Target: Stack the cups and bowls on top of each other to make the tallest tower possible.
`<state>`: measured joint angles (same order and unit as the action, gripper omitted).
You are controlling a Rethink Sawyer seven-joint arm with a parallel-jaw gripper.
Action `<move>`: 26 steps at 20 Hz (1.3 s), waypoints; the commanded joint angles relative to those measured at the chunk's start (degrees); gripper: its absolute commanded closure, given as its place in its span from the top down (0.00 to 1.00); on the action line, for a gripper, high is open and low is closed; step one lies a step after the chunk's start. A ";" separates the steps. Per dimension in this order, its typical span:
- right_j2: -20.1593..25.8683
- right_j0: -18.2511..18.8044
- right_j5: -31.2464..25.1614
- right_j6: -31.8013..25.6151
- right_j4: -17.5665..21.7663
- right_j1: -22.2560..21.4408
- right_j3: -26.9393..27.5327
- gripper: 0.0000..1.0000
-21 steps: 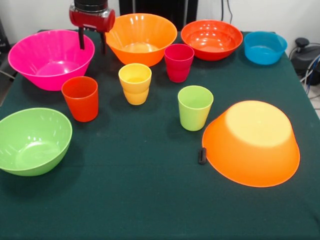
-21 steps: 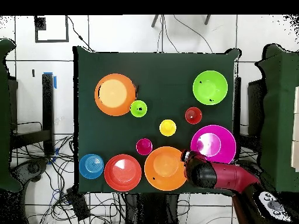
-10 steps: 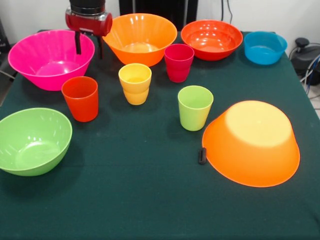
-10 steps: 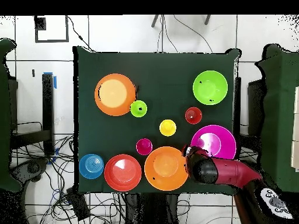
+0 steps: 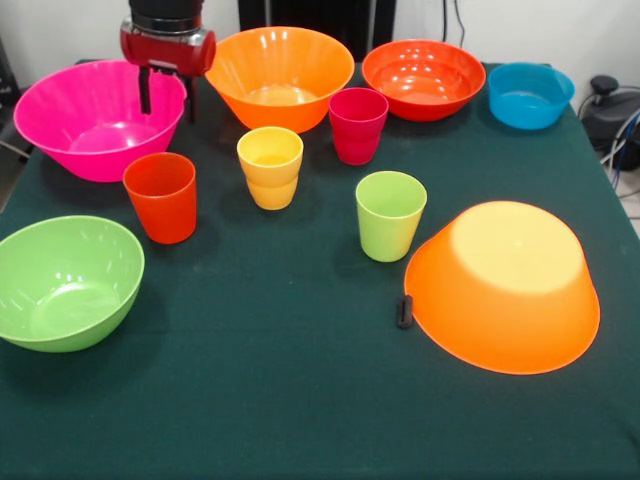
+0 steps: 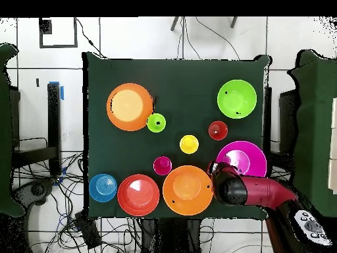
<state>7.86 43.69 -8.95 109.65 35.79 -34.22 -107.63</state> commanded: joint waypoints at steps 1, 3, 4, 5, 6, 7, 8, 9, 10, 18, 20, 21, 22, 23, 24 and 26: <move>4.26 -2.01 -3.34 -3.82 4.16 2.60 4.93 1.00; 4.42 -1.92 -3.30 -3.88 4.36 2.63 4.94 1.00; 4.48 -1.91 -3.33 -3.90 4.44 2.62 4.98 1.00; 4.66 -1.85 -3.58 -4.10 4.47 2.71 5.15 1.00; 4.74 -1.85 -3.72 -4.15 4.48 2.85 5.30 1.00; 4.91 -1.78 -3.84 -4.27 4.52 3.31 5.59 1.00; 5.00 -1.71 -3.77 -4.26 4.53 3.64 5.72 1.00; 5.18 -1.55 -3.57 -4.29 4.60 4.10 5.90 1.00; 5.24 -1.48 -3.35 -4.28 4.68 4.53 6.08 1.00; 6.00 -1.24 -3.48 -4.41 4.39 5.03 5.65 1.00; 6.29 -1.07 -3.51 -4.72 4.53 5.97 6.17 1.00; 6.22 -1.15 -3.29 -4.65 4.64 6.25 6.32 1.00; 6.18 -1.22 -3.13 -4.60 4.73 6.46 6.42 1.00; 6.15 -1.27 -2.96 -4.56 4.82 6.58 6.46 1.00; 6.21 -1.25 -2.99 -4.62 4.82 6.62 6.44 1.00; 6.29 -1.34 -3.24 -5.14 5.14 6.49 6.49 1.00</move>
<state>8.50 43.71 -8.94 109.64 36.43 -29.67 -105.61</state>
